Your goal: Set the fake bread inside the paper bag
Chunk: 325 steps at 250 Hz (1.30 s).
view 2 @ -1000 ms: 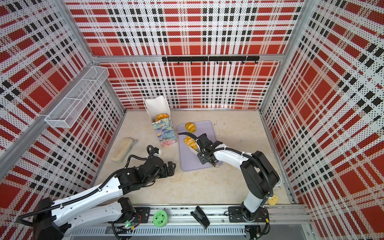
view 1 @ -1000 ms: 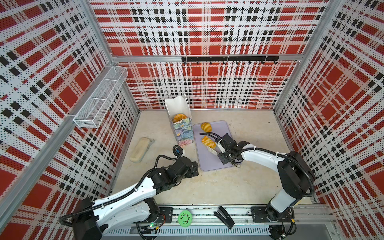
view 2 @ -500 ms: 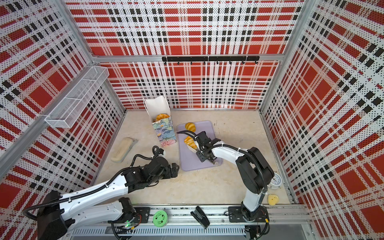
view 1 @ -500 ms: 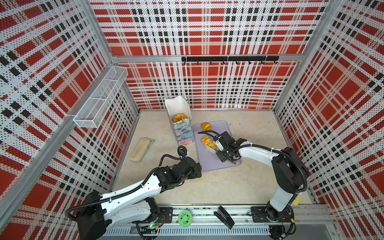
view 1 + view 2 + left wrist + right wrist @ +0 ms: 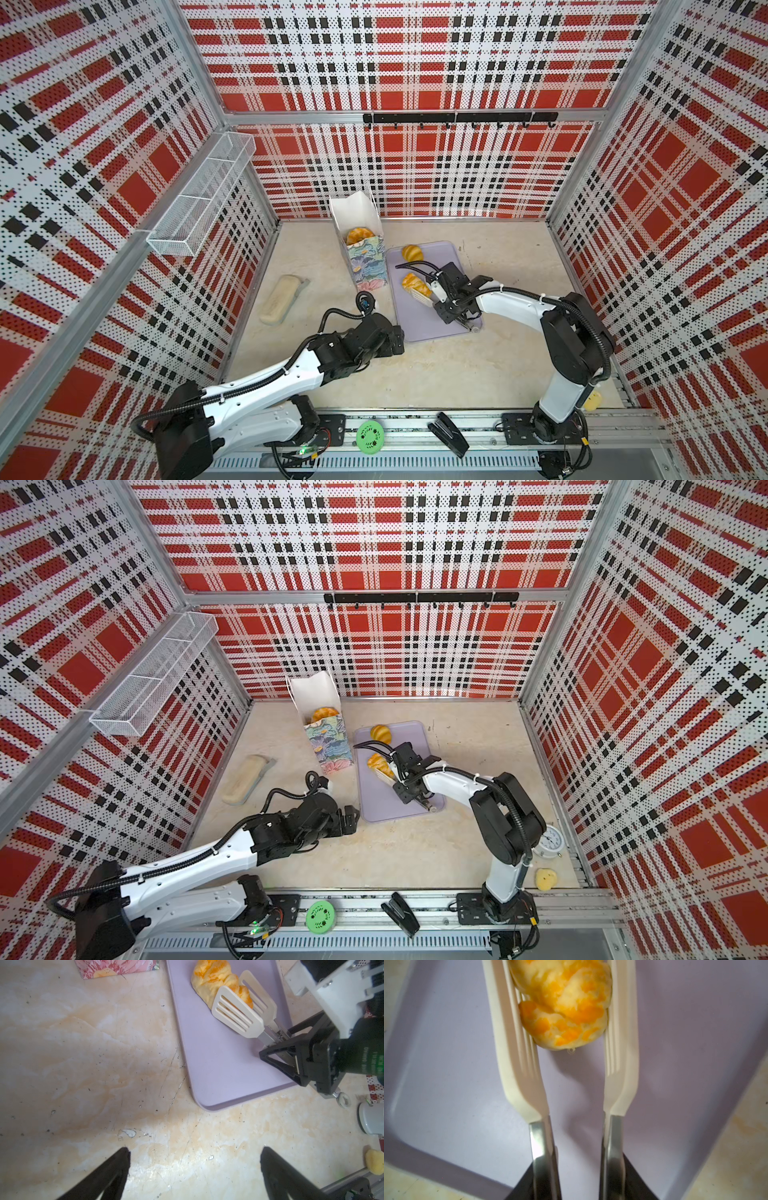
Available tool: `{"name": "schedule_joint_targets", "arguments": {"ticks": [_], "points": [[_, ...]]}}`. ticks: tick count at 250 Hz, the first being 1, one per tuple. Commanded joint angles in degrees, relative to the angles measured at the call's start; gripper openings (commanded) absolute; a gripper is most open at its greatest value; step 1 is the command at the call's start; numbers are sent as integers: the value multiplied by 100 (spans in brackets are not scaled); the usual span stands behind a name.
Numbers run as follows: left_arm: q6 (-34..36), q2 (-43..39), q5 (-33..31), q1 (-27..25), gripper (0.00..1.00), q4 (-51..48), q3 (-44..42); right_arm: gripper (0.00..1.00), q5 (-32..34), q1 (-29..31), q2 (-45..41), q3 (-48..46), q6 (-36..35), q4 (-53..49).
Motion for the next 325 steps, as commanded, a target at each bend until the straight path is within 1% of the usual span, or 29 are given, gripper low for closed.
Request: {"name": "schedule_joint_targets", "arguments": {"ticks": [1,21,80,201,325], "points": [[25,-36,-99,-45,100,66,177,44,-88,-15,-39,214,-24,-59],[33,-77,-115,-45,99,38,203,40,-90,-19,-96,214,54,-125],[196,-125,-124,-55,99,-49,398,36,-307,-58,-460,88,365,-19],[420,-335,-343,-89,99,-248,683,36,-517,-60,-1179,-92,641,63],[523,-588,-784,-101,100,-651,1053,37,-938,-54,-1737,-111,887,168]]}}
